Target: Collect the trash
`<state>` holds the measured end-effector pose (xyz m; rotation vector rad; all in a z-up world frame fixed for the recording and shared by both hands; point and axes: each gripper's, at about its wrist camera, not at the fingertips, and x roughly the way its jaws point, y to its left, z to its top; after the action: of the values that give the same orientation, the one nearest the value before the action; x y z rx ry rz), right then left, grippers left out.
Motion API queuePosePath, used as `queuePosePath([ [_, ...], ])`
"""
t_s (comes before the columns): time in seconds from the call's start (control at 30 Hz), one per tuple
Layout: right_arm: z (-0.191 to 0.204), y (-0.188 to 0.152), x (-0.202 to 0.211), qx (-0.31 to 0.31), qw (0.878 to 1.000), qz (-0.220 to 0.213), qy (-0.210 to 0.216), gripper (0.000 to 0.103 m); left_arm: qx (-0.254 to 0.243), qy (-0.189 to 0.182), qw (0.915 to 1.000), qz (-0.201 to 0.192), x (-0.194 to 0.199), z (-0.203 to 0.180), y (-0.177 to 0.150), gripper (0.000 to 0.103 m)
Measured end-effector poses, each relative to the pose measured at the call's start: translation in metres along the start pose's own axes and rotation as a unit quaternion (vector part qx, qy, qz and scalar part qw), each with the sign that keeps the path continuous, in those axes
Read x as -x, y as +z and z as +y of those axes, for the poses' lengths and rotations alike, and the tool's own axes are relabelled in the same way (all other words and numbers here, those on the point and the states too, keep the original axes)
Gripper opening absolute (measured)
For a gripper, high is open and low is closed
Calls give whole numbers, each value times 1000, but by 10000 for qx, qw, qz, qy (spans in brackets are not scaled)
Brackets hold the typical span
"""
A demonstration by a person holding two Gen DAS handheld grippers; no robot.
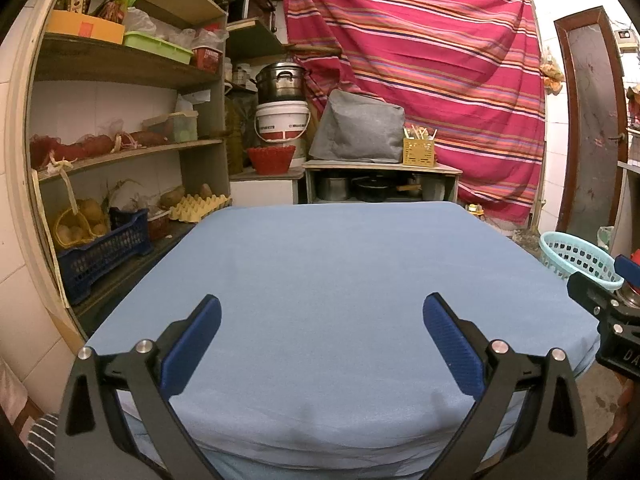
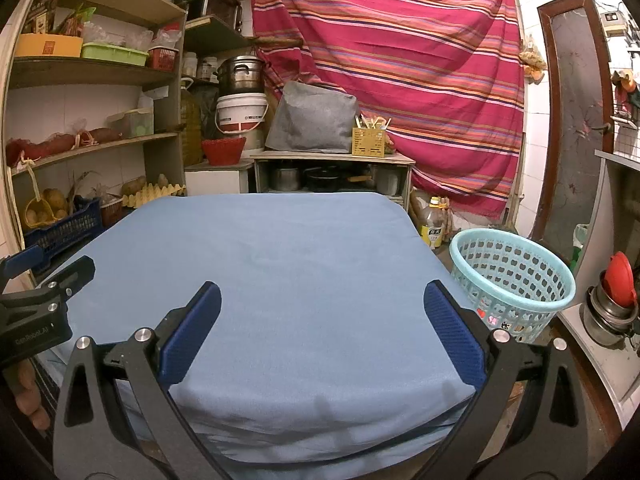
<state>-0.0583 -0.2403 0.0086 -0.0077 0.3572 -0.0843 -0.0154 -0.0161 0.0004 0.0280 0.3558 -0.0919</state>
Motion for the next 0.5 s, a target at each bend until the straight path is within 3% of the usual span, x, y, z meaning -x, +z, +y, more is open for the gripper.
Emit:
queuePosePath([
  [0.5,2,3,-2,16,10000,-35,-2,99,-38,51,10000,-28,-1,11,1,99],
])
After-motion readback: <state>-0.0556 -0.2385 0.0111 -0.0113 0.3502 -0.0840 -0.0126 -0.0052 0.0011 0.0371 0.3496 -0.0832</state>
